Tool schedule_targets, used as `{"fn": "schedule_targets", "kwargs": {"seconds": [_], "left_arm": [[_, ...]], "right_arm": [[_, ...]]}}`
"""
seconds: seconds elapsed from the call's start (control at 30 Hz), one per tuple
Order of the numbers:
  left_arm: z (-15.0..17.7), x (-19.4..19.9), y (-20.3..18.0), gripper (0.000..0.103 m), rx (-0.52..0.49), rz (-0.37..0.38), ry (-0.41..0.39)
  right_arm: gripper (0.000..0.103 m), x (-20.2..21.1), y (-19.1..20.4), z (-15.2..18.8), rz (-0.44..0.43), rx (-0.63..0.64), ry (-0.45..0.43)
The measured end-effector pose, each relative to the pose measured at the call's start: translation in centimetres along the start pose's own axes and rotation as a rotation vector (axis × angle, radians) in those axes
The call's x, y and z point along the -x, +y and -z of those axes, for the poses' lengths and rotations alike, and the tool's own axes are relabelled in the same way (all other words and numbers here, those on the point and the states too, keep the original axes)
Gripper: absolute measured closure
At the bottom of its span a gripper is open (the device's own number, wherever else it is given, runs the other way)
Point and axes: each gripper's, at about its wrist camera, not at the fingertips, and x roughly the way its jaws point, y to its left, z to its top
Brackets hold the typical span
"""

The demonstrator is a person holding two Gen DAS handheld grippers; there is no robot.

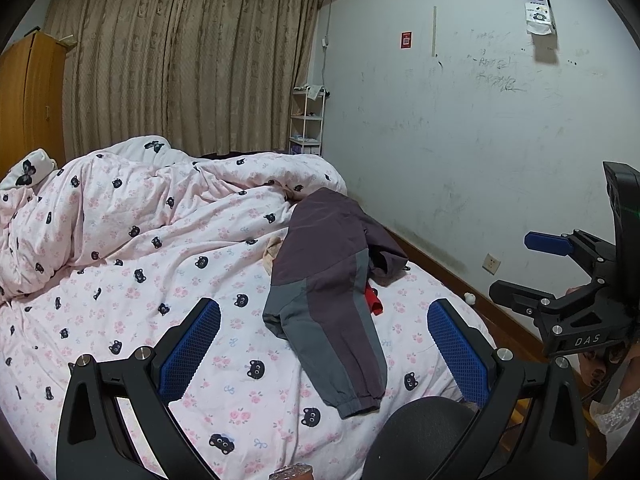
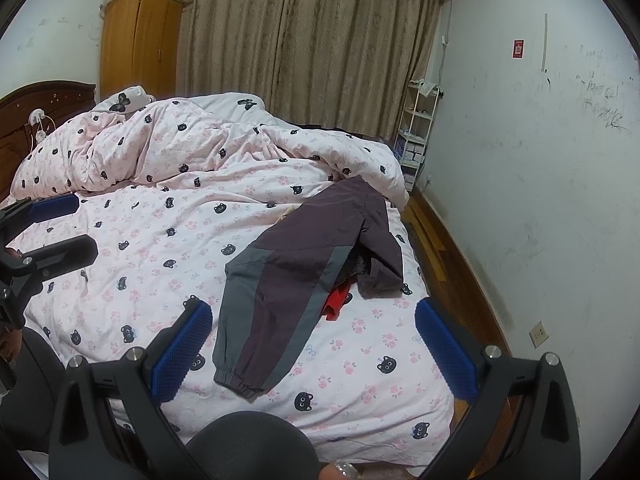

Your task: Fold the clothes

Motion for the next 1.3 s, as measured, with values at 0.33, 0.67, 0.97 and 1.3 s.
{"fn": "schedule_targets", "kwargs": {"seconds": [0.33,0.67,0.97,1.3], "left_arm": [[-0.5,-2.5,0.3,0.000,0.012,-0.005,0.017],[-0.6,-6.0,0.8,0.000,0.001,-0.001,0.047],[1.8,-10.8,0.8,0.000,-0.062,0.024,0.121],[8.7,-16.8,0.7,0.000,-0.061,0.082,0.292]], "right_arm": [[0.000,-2.8,-1.0,-0.3,-0.001,-0.007,0.015],[0.000,-6.8,-2.1,-0.7,-0.019,-0.022,0.037],[0.000,-12.2,-3.5,-0.7,-0.049,-0.043,0.070],[0.000,-20.1,-5.4,0.8,-0.099,-0.116,0.134]]}}
